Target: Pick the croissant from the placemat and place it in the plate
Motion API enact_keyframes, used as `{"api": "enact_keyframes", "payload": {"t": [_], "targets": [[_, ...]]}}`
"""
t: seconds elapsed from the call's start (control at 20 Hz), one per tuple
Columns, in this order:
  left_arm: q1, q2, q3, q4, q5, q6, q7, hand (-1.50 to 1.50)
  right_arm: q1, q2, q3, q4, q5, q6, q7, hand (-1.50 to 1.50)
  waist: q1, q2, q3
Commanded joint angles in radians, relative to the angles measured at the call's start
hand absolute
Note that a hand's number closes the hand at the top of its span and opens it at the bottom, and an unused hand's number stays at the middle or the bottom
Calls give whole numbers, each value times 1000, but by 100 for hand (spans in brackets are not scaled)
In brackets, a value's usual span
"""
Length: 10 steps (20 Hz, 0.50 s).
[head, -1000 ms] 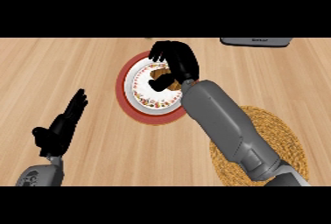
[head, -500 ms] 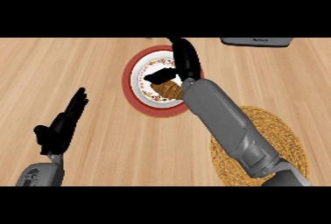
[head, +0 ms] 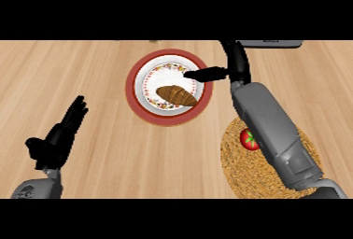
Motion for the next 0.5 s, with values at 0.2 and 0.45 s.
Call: {"api": "enact_keyframes", "payload": {"t": [0.2, 0.45], "targets": [[85, -11, -2, -62, 10, -16, -6, 0, 103, -162, -89, 122, -39, 270, -260, -150, -4, -3, 0], [49, 2, 12, -29, -7, -10, -2, 0, 90, -214, -89, 198, -6, 390, -340, -150, -6, -4, 0]]}}
